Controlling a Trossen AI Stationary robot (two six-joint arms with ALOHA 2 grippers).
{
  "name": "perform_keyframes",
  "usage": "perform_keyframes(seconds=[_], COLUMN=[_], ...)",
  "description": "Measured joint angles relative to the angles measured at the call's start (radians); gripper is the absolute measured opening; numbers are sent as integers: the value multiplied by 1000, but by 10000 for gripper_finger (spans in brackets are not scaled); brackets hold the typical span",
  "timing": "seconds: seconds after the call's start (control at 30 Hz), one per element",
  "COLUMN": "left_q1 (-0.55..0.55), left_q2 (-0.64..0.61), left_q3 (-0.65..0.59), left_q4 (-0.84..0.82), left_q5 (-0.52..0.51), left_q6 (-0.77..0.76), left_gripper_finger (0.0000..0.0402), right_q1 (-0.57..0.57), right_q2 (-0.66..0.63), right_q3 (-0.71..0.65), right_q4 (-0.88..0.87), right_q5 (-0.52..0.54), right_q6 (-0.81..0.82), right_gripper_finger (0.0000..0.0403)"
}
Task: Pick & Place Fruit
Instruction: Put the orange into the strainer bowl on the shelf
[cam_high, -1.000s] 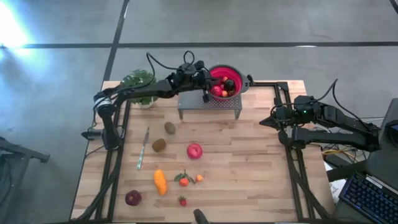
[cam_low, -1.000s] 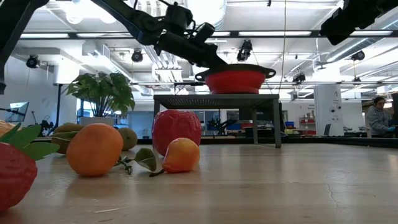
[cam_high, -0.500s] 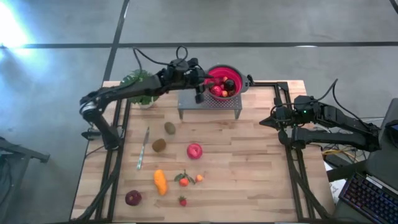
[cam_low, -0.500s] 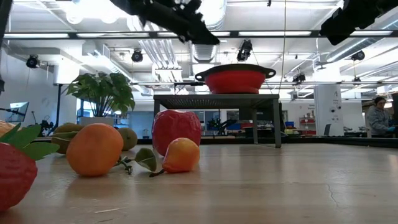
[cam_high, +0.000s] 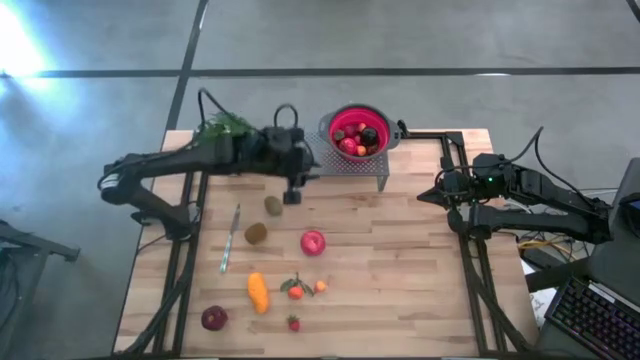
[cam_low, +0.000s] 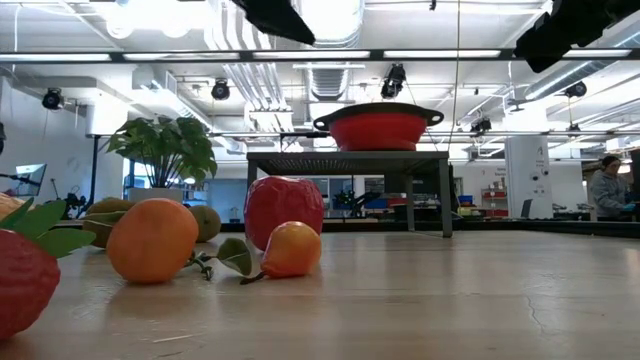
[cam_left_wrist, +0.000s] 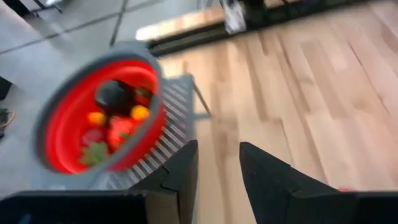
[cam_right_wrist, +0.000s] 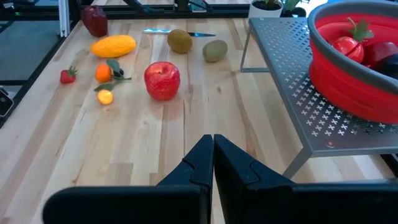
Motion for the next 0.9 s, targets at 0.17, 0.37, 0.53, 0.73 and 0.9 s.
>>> perform_keyframes(seconds=[0.17, 0.37, 0.53, 0.73, 0.9], left_q1=[-177, -373, -485, -593, -662], left_q2=[-25, -23, -24, -24, -23], left_q3=[-24, -84, -169, -267, -338], left_q4=[-106, -180, -198, -193, -137], left_q5=[-171, -296, -303, -302, -302], left_q6=[-66, -204, -353, -470, -585], left_gripper_finger=[108, 99, 100, 97, 97], right_q1=[0, 0, 0, 0, 0], right_q2=[0, 0, 0, 0, 0], right_q3=[0, 0, 0, 0, 0], right_q4=[0, 0, 0, 0, 0], right_q5=[0, 0, 0, 0, 0], right_q6=[-2, 0, 0, -2, 0], right_gripper_finger=[8, 8, 8, 8, 8])
